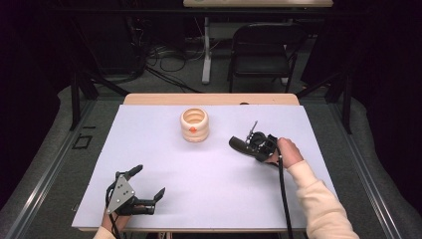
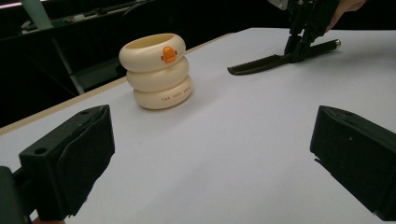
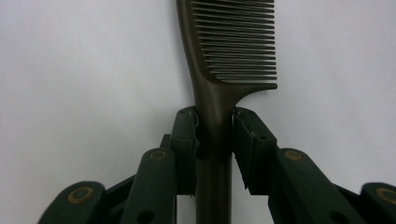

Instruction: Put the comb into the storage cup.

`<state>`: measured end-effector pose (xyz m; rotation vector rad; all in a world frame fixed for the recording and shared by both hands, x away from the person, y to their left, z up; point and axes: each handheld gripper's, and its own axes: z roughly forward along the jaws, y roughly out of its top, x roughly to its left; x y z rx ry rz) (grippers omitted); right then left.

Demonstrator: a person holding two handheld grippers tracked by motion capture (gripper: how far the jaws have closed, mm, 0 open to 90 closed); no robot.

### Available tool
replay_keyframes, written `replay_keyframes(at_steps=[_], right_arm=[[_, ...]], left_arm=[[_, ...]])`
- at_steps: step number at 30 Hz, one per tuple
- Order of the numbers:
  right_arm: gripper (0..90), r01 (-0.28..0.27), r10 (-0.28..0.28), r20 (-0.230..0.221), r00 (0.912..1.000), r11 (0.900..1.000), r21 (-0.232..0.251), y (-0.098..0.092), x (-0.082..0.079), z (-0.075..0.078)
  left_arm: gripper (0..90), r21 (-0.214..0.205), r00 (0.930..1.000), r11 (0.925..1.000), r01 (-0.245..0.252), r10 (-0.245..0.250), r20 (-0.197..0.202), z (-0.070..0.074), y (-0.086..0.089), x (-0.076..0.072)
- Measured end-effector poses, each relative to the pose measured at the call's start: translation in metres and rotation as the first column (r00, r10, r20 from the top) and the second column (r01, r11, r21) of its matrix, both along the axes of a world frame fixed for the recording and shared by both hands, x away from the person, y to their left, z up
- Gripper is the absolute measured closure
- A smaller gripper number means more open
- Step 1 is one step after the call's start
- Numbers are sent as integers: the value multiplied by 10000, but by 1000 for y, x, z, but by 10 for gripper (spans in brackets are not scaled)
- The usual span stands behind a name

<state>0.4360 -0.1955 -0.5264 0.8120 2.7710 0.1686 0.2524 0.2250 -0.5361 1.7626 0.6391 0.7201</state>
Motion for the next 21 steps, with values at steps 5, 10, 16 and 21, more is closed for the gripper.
replay_keyframes(at_steps=[5, 10, 16, 21], right_arm=[[712, 55, -55, 78, 10000, 9999, 98, 0, 0, -1], [716, 296, -299, 67, 9995, 9985, 452, -3, 0, -1], [717, 304, -305, 14, 9995, 9979, 569, -5, 0, 0], [717, 405, -405, -20, 9992, 9964, 741, -8, -2, 4]], left_arm=[[1, 14, 10000, 10000, 5, -5, 5, 0, 0, 0], [1, -3, 10000, 10000, 11, -11, 4, 0, 0, 0], [1, 10, 10000, 10000, 10, -10, 6, 0, 1, 0], [1, -36, 10000, 10000, 2, -2, 24, 0, 1, 0]])
